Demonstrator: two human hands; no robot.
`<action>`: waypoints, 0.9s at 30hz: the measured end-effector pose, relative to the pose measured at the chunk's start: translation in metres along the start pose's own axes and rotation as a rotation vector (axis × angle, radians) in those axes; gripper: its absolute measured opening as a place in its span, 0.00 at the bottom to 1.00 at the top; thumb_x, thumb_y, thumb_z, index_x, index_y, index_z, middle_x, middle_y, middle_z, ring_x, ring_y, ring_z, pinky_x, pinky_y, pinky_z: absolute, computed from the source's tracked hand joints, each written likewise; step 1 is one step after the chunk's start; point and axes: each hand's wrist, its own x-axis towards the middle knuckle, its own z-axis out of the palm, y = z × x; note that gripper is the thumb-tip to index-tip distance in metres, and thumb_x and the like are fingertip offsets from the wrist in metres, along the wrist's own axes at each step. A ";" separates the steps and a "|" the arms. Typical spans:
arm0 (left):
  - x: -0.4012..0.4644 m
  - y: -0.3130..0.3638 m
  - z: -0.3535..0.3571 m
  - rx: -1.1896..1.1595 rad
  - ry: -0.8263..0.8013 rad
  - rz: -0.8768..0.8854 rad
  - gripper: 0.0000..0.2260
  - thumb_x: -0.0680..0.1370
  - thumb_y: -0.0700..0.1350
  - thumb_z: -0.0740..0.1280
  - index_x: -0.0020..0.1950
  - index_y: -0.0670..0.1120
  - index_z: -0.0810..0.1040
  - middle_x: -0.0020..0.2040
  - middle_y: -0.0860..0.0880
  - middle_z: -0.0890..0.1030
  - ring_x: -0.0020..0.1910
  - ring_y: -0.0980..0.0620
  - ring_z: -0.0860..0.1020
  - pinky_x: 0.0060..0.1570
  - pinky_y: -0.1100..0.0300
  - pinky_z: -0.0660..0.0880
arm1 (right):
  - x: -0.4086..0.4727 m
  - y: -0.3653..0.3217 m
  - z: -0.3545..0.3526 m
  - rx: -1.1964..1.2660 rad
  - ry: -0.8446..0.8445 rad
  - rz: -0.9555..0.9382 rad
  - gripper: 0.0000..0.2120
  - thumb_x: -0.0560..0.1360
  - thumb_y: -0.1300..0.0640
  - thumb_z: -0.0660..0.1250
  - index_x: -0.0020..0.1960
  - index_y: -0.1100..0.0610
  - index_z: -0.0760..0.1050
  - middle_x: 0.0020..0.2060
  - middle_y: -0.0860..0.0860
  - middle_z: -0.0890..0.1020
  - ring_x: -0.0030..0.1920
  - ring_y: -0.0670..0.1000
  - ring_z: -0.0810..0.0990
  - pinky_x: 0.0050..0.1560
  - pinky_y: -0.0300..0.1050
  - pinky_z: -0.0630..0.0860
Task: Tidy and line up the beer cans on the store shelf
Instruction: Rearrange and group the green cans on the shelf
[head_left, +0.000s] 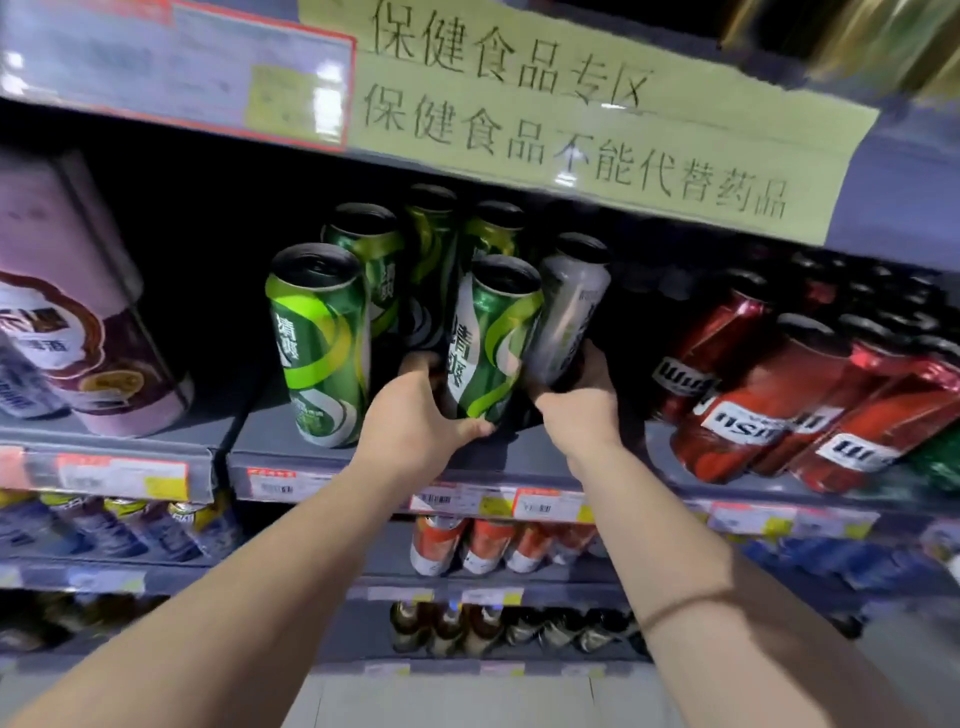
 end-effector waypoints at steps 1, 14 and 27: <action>0.002 0.001 0.003 0.017 0.012 0.005 0.27 0.65 0.54 0.80 0.55 0.45 0.72 0.43 0.52 0.82 0.36 0.51 0.78 0.38 0.58 0.73 | 0.003 0.002 -0.002 -0.010 -0.017 -0.023 0.34 0.69 0.62 0.73 0.72 0.49 0.66 0.59 0.49 0.80 0.58 0.51 0.78 0.59 0.46 0.76; 0.004 0.002 0.012 0.090 0.055 0.024 0.27 0.65 0.60 0.77 0.55 0.47 0.75 0.44 0.53 0.82 0.44 0.50 0.79 0.43 0.53 0.76 | 0.031 -0.005 0.004 -0.253 -0.069 0.013 0.30 0.66 0.45 0.75 0.61 0.54 0.67 0.56 0.52 0.81 0.55 0.56 0.81 0.48 0.46 0.75; 0.008 0.009 0.027 0.084 0.048 0.068 0.22 0.66 0.59 0.76 0.56 0.52 0.79 0.50 0.53 0.83 0.51 0.50 0.79 0.48 0.54 0.75 | -0.001 -0.005 -0.028 0.082 -0.143 -0.035 0.26 0.71 0.61 0.70 0.67 0.49 0.69 0.57 0.46 0.80 0.58 0.50 0.78 0.58 0.46 0.75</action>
